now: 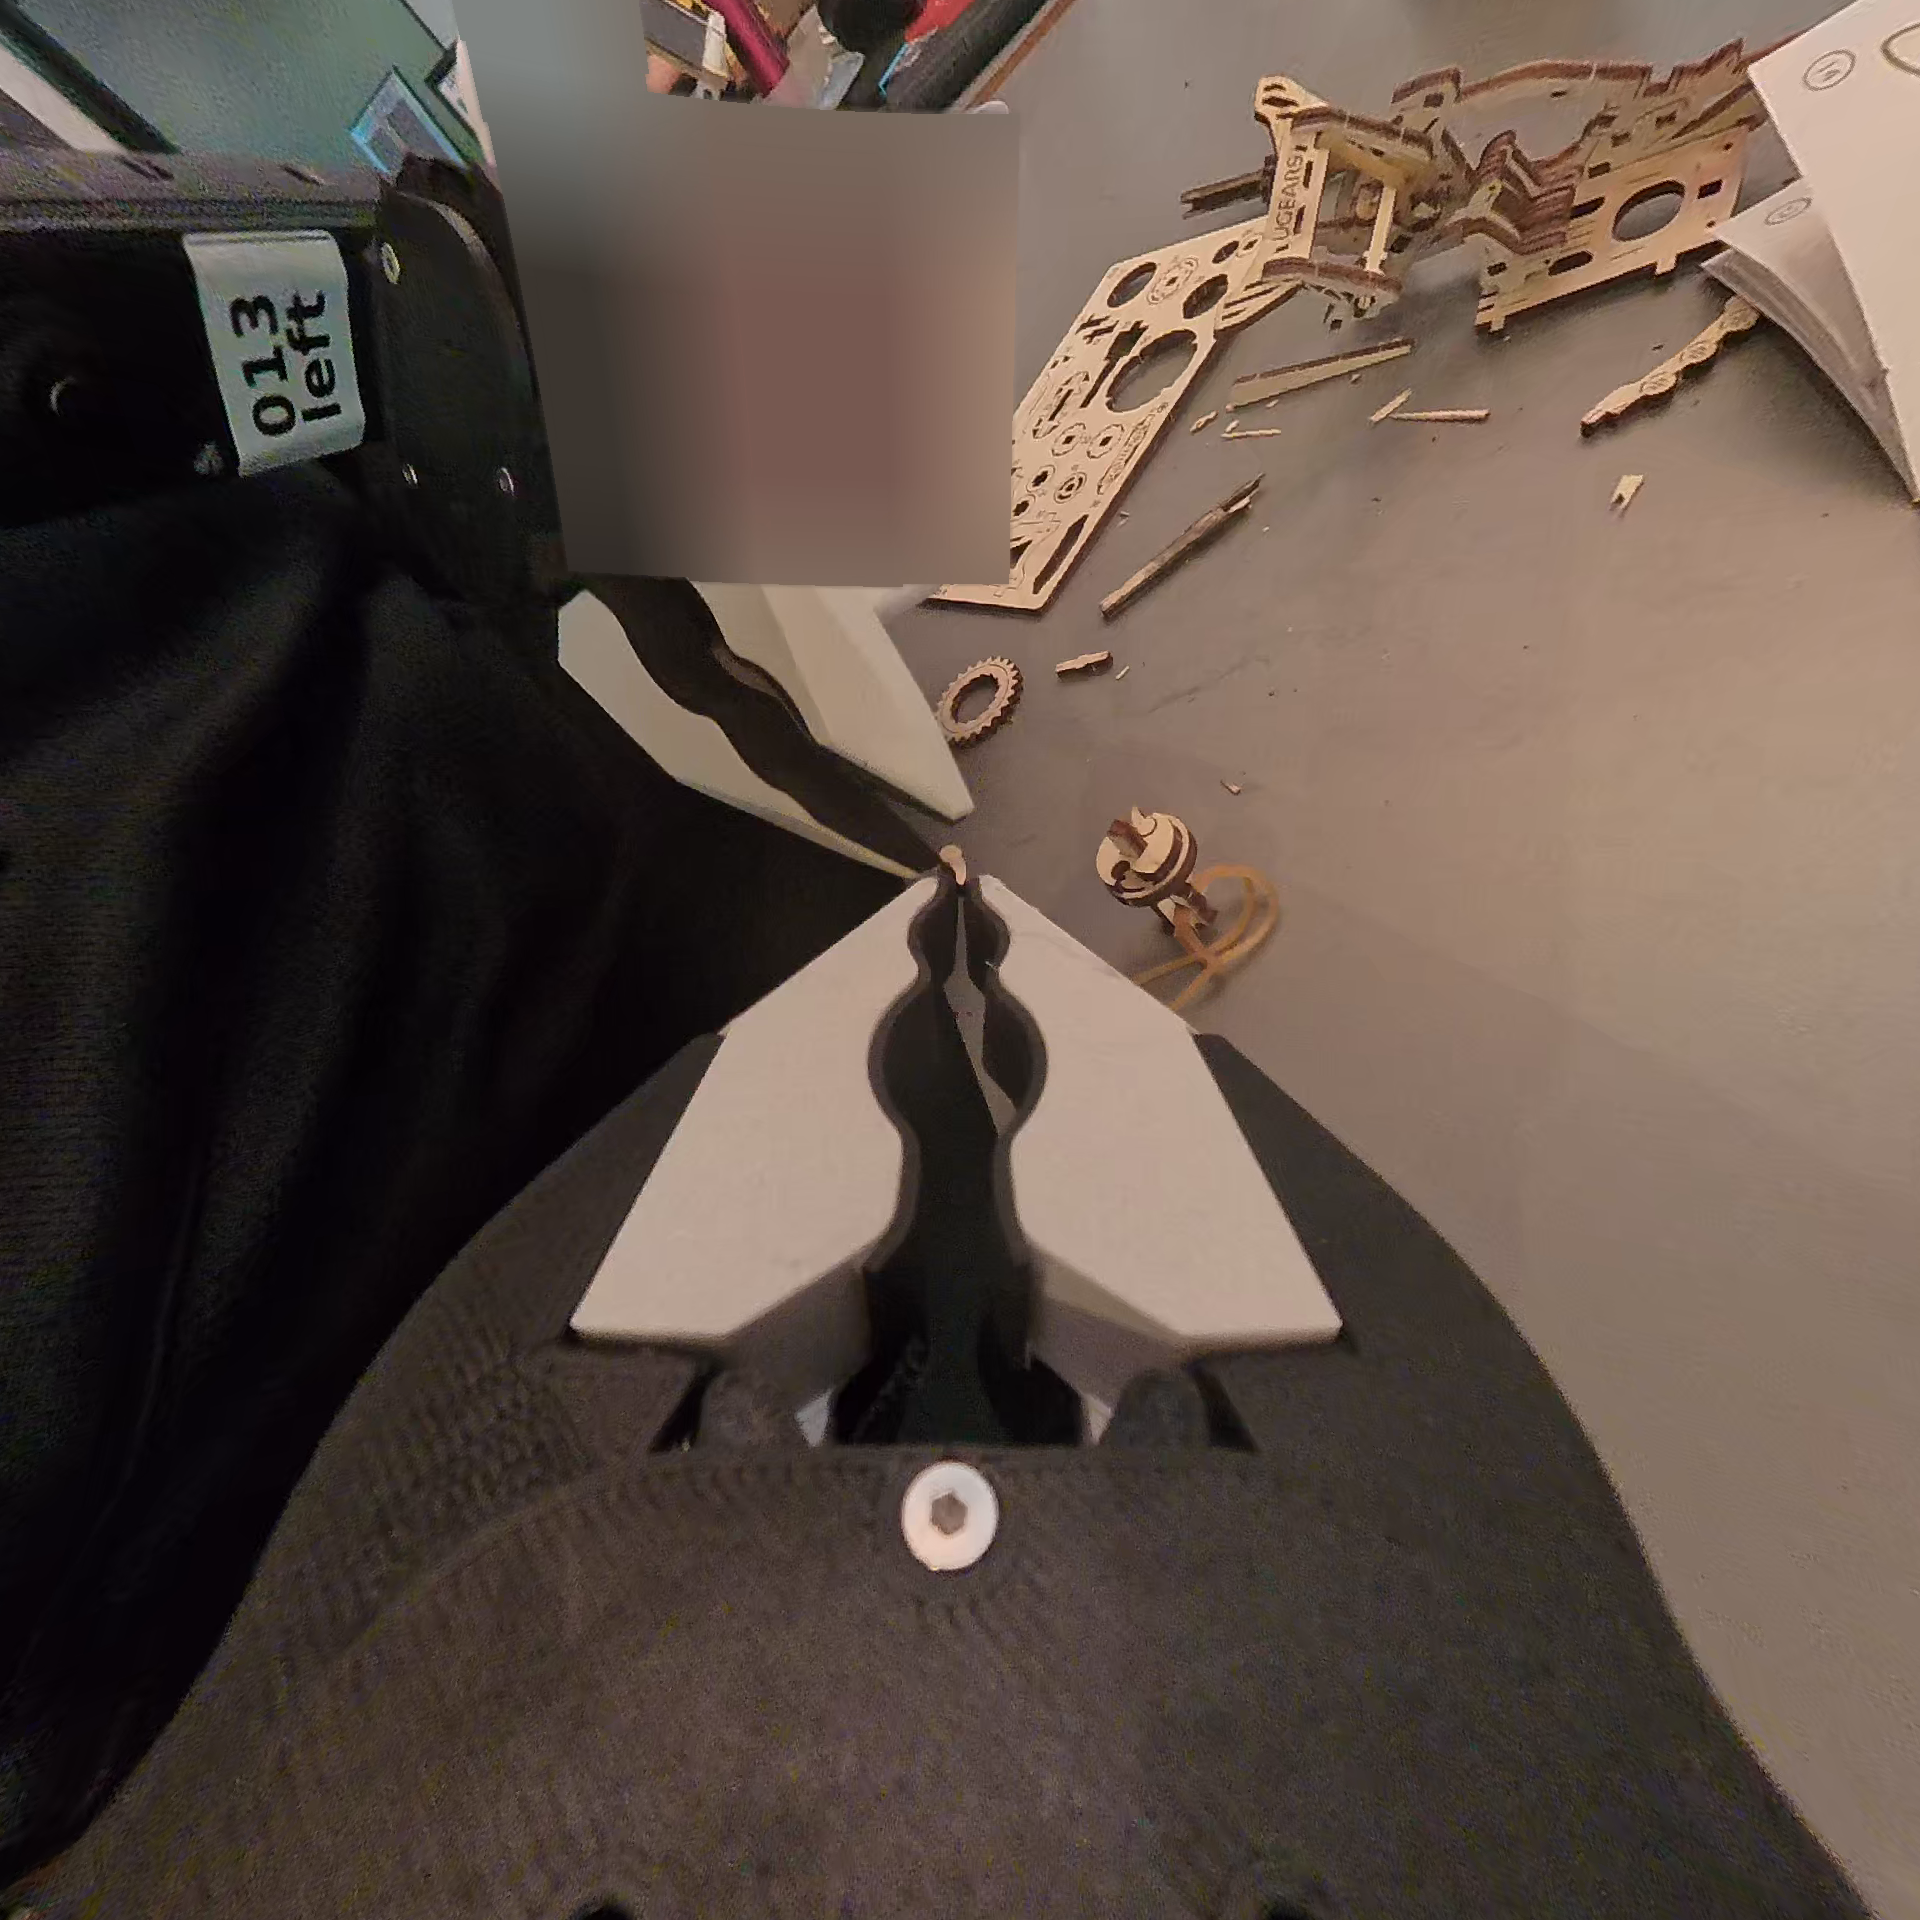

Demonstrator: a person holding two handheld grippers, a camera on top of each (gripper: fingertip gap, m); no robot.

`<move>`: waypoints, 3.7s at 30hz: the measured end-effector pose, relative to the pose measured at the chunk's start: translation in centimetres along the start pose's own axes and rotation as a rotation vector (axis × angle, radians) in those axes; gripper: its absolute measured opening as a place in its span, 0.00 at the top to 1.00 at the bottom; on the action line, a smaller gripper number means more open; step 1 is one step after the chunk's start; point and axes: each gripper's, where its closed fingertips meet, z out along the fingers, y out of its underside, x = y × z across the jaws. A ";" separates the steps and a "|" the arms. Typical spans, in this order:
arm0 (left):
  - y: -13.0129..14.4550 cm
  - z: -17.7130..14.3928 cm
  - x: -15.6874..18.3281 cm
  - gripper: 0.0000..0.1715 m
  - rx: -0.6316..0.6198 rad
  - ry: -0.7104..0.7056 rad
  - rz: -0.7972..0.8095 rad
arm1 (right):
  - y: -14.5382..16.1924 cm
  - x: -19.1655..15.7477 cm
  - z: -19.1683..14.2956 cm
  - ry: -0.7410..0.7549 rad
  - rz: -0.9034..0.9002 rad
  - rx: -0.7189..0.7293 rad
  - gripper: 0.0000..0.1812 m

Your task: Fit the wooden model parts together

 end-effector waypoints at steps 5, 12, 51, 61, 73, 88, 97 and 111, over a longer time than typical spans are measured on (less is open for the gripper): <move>0.3 0.2 0.3 0.97 -0.024 -0.008 0.048 | -0.2 -0.2 -0.1 -0.024 0.013 0.013 1.00; 0.2 0.2 0.1 0.99 -0.025 -0.024 0.062 | -0.3 -0.3 -0.1 -0.042 0.036 0.015 1.00; -1.6 -1.9 -1.5 0.99 0.352 0.531 -1.091 | -2.9 -1.4 -0.8 0.556 -1.101 -0.143 1.00; -1.3 -1.7 -1.2 0.99 0.355 0.608 -1.204 | -2.2 -1.3 -0.5 0.536 -1.101 -0.184 1.00; 3.9 0.4 -0.7 0.91 0.106 0.319 -0.984 | 1.0 3.4 0.6 0.398 -0.745 -0.308 1.00; 4.4 1.6 -0.1 0.94 0.051 0.299 -0.899 | 1.0 3.5 1.3 0.325 -0.728 -0.373 1.00; 4.4 1.6 -0.1 0.95 0.052 0.296 -0.892 | 1.0 3.6 1.2 0.328 -0.696 -0.417 1.00; 4.3 1.7 0.0 0.95 0.054 0.297 -0.885 | 1.3 3.4 1.1 0.318 -0.661 -0.435 1.00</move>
